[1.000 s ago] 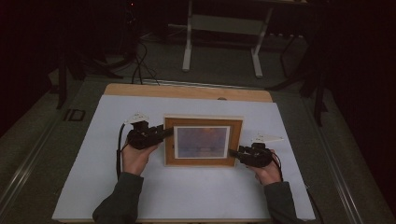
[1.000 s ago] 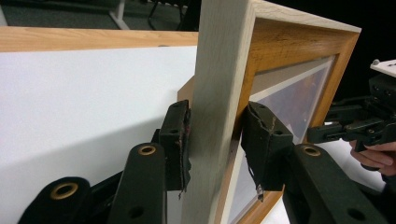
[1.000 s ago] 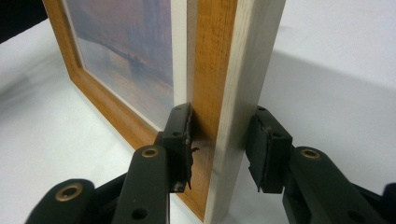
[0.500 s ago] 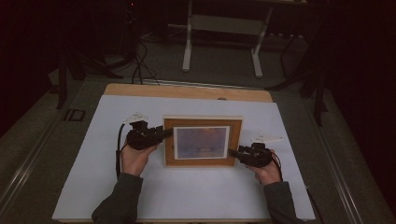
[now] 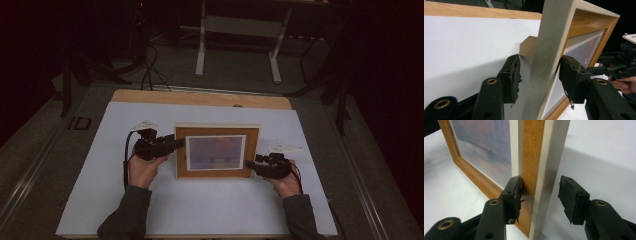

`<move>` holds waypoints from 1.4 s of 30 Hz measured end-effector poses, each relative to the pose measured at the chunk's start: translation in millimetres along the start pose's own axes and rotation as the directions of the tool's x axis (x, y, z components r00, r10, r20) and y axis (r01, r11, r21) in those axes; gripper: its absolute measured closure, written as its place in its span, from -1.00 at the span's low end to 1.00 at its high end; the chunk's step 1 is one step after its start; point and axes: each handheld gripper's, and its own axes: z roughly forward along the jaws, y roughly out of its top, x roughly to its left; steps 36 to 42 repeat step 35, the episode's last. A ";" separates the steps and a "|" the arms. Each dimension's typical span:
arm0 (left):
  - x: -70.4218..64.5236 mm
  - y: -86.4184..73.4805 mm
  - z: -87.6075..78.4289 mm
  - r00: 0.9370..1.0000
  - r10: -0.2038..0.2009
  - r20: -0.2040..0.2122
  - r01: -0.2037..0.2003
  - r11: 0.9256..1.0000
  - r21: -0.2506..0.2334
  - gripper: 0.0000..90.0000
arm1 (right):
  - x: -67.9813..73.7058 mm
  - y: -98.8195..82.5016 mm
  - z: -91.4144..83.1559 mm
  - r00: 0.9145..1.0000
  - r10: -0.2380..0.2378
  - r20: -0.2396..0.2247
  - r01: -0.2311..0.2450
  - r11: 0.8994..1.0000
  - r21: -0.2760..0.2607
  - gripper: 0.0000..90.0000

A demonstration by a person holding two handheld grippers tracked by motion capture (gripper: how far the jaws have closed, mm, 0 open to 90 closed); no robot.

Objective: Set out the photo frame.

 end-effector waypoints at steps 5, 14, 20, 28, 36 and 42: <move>-1.3 1.1 -4.8 1.000 0.008 -0.017 -0.008 1.000 -0.014 0.08 | -0.9 3.0 -5.3 1.000 0.003 0.003 -0.003 1.000 -0.014 0.10; -4.5 5.5 -17.3 0.996 0.059 -0.072 -0.061 0.998 -0.035 0.07 | -2.3 7.7 -14.8 1.000 0.012 0.012 -0.012 0.999 -0.036 0.10; -6.7 8.3 -25.3 0.989 0.098 -0.109 -0.103 0.994 -0.040 0.06 | -5.3 9.7 -23.6 1.000 0.021 0.019 -0.020 0.998 -0.055 0.10; -3.9 10.0 -35.9 0.978 0.120 -0.168 -0.130 0.990 -0.048 0.05 | -11.0 11.2 -34.5 0.999 0.035 0.033 -0.032 0.996 -0.079 0.10; -0.6 9.9 -42.2 0.970 0.131 -0.203 -0.143 0.989 -0.045 0.05 | -15.7 11.0 -41.9 0.998 0.050 0.043 -0.046 0.995 -0.090 0.10; -0.6 9.9 -42.2 0.970 0.131 -0.203 -0.143 0.989 -0.045 0.05 | -15.7 11.0 -41.9 0.998 0.050 0.043 -0.046 0.995 -0.090 0.10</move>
